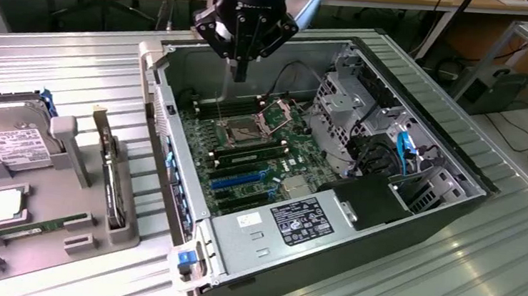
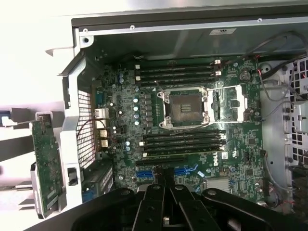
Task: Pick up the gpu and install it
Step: 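Reach for the gpu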
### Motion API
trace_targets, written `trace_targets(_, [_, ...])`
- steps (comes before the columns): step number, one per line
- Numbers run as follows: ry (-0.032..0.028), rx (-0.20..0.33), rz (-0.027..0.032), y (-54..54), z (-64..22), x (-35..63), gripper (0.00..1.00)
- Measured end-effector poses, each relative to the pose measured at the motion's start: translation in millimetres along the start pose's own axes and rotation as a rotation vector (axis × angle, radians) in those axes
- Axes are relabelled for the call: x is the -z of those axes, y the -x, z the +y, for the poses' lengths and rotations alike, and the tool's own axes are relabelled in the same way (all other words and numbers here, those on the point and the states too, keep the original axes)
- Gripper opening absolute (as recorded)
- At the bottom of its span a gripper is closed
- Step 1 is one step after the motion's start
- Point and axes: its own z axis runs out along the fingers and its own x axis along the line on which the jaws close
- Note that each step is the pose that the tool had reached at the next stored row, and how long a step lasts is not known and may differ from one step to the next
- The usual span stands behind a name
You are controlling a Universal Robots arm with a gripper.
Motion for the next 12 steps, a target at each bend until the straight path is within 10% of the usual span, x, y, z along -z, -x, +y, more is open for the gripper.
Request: trace_targets(12, [-0.0004, 0.0, -0.0001, -68.6, -14.6, 2.0, 0.11])
